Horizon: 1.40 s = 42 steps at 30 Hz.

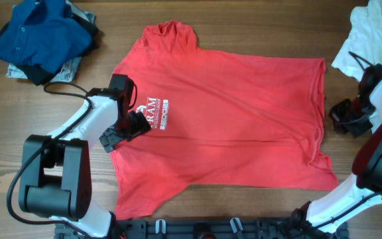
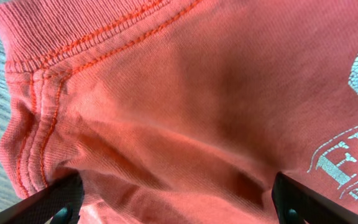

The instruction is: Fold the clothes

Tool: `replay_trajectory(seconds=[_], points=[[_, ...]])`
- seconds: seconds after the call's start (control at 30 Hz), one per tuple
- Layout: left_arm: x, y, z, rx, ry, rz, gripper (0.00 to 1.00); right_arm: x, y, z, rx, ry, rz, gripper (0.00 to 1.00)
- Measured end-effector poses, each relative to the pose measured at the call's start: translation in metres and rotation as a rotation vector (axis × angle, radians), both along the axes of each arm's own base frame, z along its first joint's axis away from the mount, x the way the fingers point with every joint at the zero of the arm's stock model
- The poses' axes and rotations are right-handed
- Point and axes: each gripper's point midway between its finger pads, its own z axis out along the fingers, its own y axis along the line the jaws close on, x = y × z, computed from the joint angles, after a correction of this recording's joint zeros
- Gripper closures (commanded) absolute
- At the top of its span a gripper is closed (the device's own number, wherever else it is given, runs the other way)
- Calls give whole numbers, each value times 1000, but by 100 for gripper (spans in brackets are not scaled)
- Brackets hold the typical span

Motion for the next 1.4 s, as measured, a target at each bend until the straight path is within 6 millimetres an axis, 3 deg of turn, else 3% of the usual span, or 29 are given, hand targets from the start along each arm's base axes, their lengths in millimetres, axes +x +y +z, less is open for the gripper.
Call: replay_trajectory(seconds=[0.07, 0.17, 0.27, 0.37, 0.5, 0.6, 0.83, 1.03, 1.1, 1.27, 1.4], points=[[0, 0, 0, 0, 1, 0, 3, 24, 7, 18, 50, -121, 77, 91], [1, 0, 0, -1, -3, 0, 2, 74, 49, 59, 162, -392, 344, 87], [1, 0, 0, -2, -6, 0, 2, 102, 104, 65, 194, -468, 572, 86], [0, 0, 0, -1, 1, 0, 2, 114, 124, 49, 140, -430, 644, 84], [-3, 0, 0, 1, 12, 0, 2, 115, 97, 8, 91, -342, 577, 88], [-3, 0, 0, 1, 12, 0, 2, 111, 83, -8, 87, -311, 541, 87], [-3, 0, 0, 1, 13, 0, 2, 103, 50, -14, 46, -288, 437, 86], [-3, 0, 0, 1, 13, 0, 2, 66, 3, -14, 69, -218, 184, 87], [-3, 0, 0, 1, 12, 0, 2, 57, -6, -6, 79, -182, 140, 88], [-2, 0, 0, 1, 9, 0, 4, 63, -13, 51, 83, -158, 126, 94], [-5, -1, 5, -5, 29, 0, 10, 59, 15, 97, 167, -244, 216, 93]])
